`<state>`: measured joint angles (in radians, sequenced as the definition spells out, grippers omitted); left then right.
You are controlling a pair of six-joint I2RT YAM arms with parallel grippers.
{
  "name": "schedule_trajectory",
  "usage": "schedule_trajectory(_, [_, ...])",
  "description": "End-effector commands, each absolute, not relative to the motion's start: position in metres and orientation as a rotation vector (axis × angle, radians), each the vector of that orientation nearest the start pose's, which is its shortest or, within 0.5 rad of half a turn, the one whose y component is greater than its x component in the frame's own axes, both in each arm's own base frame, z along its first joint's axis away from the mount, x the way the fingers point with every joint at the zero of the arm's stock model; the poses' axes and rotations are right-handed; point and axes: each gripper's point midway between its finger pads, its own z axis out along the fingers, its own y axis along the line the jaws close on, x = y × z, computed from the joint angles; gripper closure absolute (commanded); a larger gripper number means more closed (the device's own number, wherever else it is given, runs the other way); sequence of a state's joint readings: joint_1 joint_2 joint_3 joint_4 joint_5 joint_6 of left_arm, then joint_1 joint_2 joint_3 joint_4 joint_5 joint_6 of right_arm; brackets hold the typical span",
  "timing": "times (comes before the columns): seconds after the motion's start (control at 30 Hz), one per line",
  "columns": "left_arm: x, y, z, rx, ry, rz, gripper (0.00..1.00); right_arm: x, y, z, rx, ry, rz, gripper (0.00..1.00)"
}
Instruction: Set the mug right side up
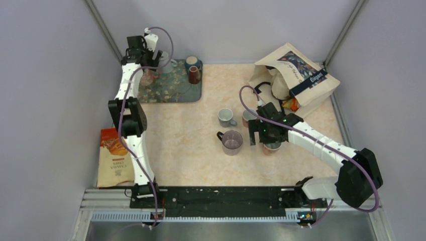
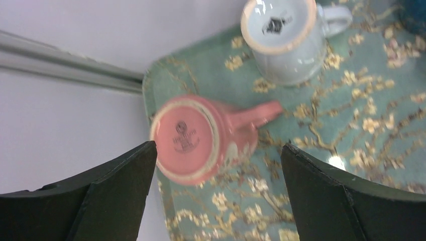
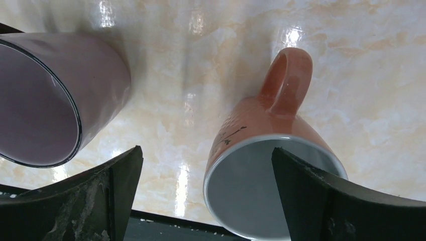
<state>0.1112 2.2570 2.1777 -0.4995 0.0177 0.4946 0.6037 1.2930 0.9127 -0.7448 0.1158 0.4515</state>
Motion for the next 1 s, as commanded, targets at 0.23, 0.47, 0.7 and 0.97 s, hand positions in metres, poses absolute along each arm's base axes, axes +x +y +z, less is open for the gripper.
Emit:
schedule_trajectory(0.23, [0.65, 0.103, 0.166, 0.337, 2.116, 0.299, 0.14, 0.237, 0.149, 0.114, -0.167, 2.628, 0.153, 0.01])
schedule_trajectory(0.47, [0.621, 0.094, 0.151, 0.409, 2.175, 0.205, 0.23, 0.237, 0.152, 0.116, -0.191, 2.627, 0.167, 0.01])
schedule_trajectory(0.7, [0.588, 0.085, 0.131, 0.576, 2.263, 0.078, 0.31, 0.24, 0.155, 0.123, -0.212, 2.606, 0.184, 0.01])
schedule_trajectory(0.97, [0.552, 0.078, 0.128, 0.732, 2.312, -0.012, 0.34, 0.24, 0.156, 0.125, -0.233, 2.598, 0.2, 0.01])
